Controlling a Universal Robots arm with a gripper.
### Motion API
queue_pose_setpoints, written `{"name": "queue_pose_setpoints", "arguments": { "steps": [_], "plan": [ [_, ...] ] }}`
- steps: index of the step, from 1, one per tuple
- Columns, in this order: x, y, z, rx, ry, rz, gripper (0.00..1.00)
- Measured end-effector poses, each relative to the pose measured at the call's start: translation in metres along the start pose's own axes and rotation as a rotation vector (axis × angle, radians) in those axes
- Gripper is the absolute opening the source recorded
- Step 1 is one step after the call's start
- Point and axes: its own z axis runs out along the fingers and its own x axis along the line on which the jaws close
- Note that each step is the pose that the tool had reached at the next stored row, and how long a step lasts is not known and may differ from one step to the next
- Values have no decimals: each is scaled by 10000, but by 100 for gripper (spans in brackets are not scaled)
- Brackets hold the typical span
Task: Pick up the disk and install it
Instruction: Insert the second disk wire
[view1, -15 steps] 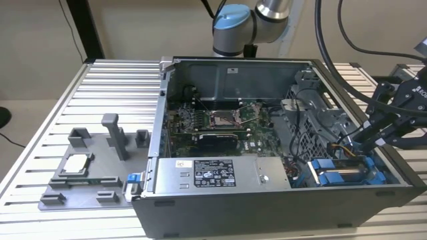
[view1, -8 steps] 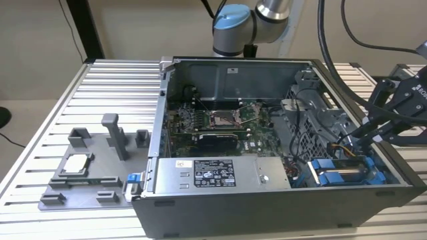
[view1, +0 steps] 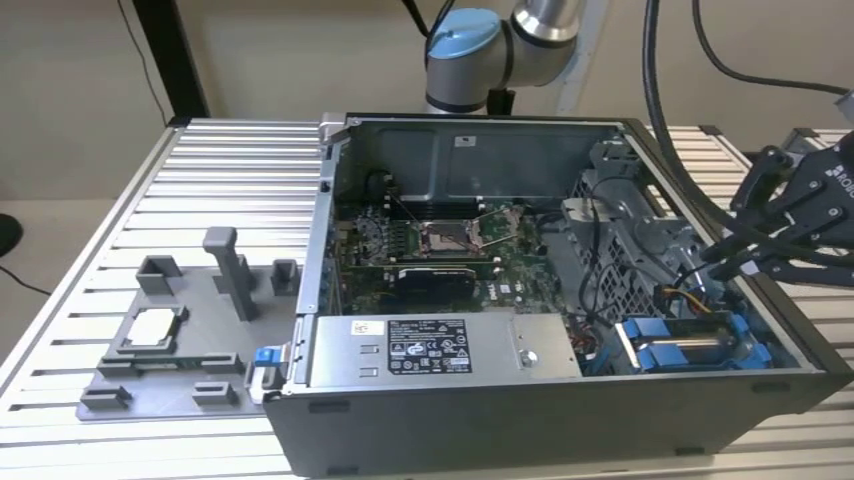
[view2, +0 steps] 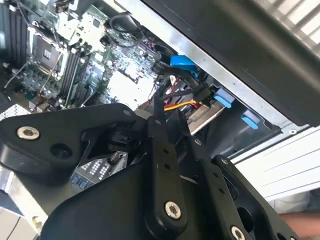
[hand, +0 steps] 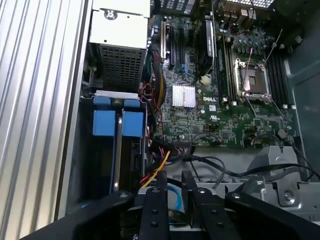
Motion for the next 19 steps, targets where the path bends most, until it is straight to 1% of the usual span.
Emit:
{"name": "queue_pose_setpoints", "arguments": {
  "steps": [1,4,5,6,7,10,11,13,14,15,16,18,19],
  "plan": [
    [2,0,0,36,-120,-53,100],
    [7,-1,-2,130,-409,-185,100],
    [8,-3,-3,155,-485,-221,100],
    [8,-4,-3,177,-543,-247,100],
    [11,-4,-5,184,-577,-263,100],
    [14,-2,-8,183,-596,-282,100],
    [13,3,-19,203,-598,-287,100],
    [18,14,-29,346,-573,-316,100],
    [23,18,-29,435,-550,-333,100],
    [30,22,-31,506,-507,-337,100],
    [40,25,-31,541,-445,-323,100],
    [59,32,-36,586,-275,-271,100],
    [65,33,-36,601,-172,-235,100]
  ]
}}
